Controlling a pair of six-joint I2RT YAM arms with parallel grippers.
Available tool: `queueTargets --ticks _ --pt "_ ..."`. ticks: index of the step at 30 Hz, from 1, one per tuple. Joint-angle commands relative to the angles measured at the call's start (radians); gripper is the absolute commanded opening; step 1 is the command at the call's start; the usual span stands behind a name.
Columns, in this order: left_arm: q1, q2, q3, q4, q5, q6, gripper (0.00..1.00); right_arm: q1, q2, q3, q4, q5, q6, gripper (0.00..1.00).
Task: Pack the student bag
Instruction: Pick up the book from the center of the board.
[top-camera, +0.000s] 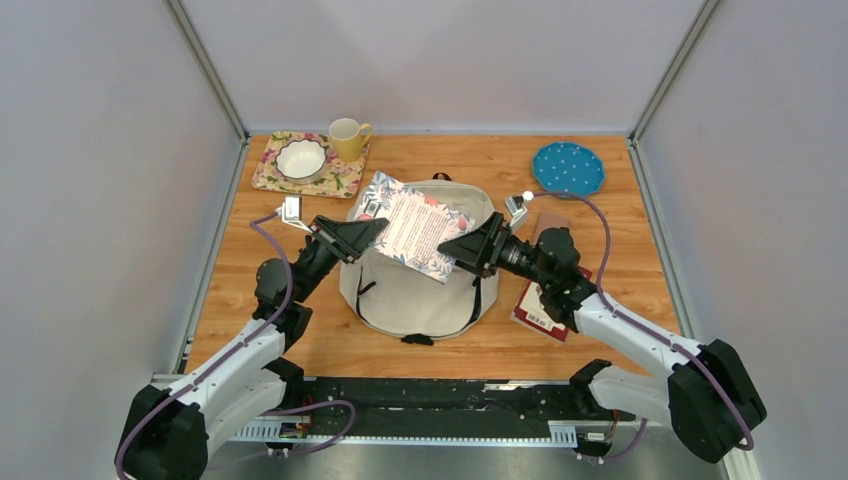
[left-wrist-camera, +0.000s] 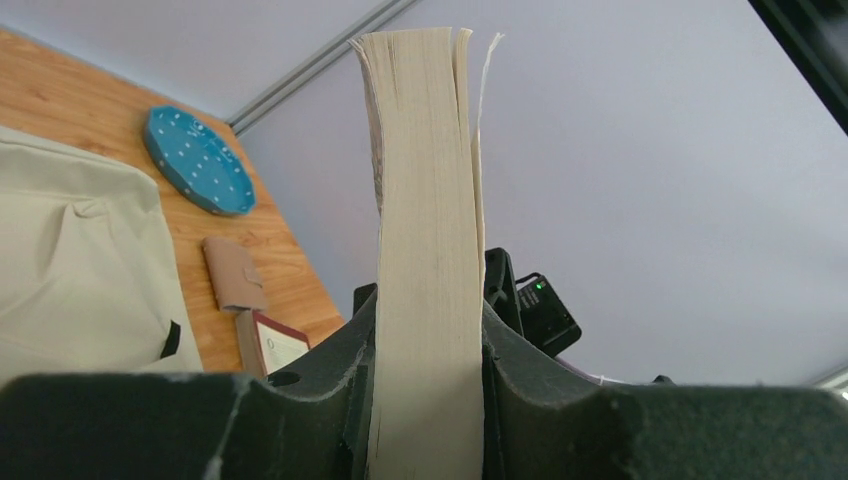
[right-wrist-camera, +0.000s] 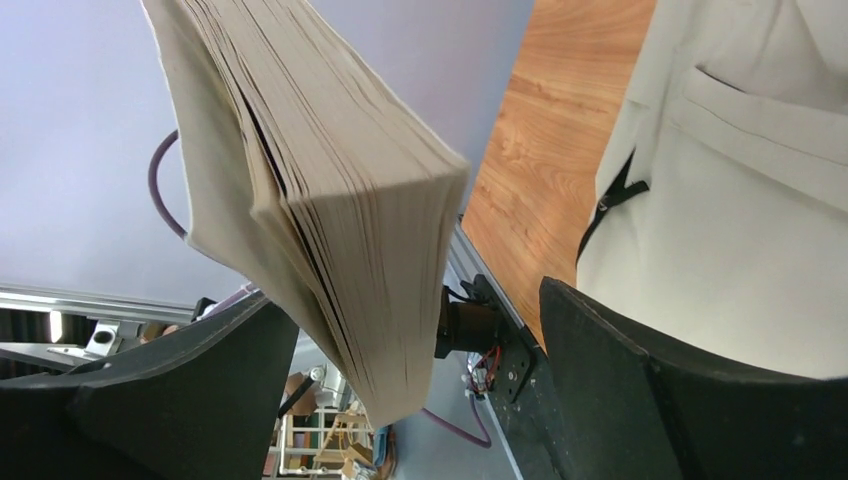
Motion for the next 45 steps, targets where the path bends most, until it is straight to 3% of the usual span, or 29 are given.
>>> queueTargets --ticks 1,2,8,10,11,14,16,18,19,20,21,23,26,30,34,38,45 --pt "0.003 0.001 0.020 0.179 0.027 -0.057 0.00 0.004 0.032 0.034 0.181 0.018 0.034 0.91" --pt "0.001 0.003 0.018 0.183 0.027 -0.060 0.00 0.004 0.044 0.049 0.207 0.001 0.043 0.89" --pt "0.003 0.018 0.009 0.198 0.033 -0.073 0.00 0.006 0.147 0.048 0.450 -0.046 0.175 0.58" --pt "0.003 0.014 0.003 0.198 0.027 -0.074 0.00 0.006 0.164 0.036 0.494 -0.055 0.196 0.41" --pt "0.001 0.010 -0.002 0.196 0.027 -0.068 0.00 0.004 0.164 0.029 0.500 -0.057 0.198 0.21" --pt "0.003 0.001 0.029 0.089 0.050 -0.022 0.00 0.006 0.146 0.006 0.495 -0.054 0.195 0.01" --pt "0.004 -0.008 0.053 -0.054 0.077 0.048 0.14 0.003 0.110 -0.009 0.471 -0.045 0.176 0.00" --pt "0.003 -0.035 0.101 -0.197 0.073 0.152 0.37 -0.002 0.039 -0.001 0.304 -0.020 0.083 0.00" --pt "0.003 -0.045 0.119 -0.356 0.051 0.192 0.50 -0.004 0.003 0.005 0.220 0.003 0.037 0.00" --pt "0.004 -0.051 0.165 -0.441 0.042 0.290 0.59 -0.008 -0.035 0.009 0.048 0.070 -0.044 0.00" --pt "0.004 -0.060 0.191 -0.607 0.031 0.346 0.62 -0.011 -0.114 0.017 -0.048 0.113 -0.096 0.00" --pt "0.004 -0.065 0.253 -0.749 -0.002 0.486 0.70 -0.016 -0.193 0.061 -0.336 0.269 -0.176 0.00" --pt "0.003 -0.027 0.340 -0.970 0.016 0.718 0.71 -0.016 -0.355 0.109 -0.610 0.493 -0.291 0.00" --pt "-0.050 0.072 0.418 -1.187 0.047 0.949 0.72 -0.024 -0.468 0.143 -0.795 0.702 -0.350 0.00" --pt "-0.305 0.107 0.426 -1.232 -0.062 1.108 0.73 -0.025 -0.517 0.190 -0.931 0.805 -0.371 0.00" --pt "-0.469 0.147 0.394 -1.227 -0.099 1.212 0.75 -0.027 -0.548 0.226 -1.025 0.886 -0.396 0.00" --pt "-0.650 0.233 0.345 -1.204 -0.237 1.351 0.76 -0.028 -0.551 0.240 -1.056 0.883 -0.380 0.00"
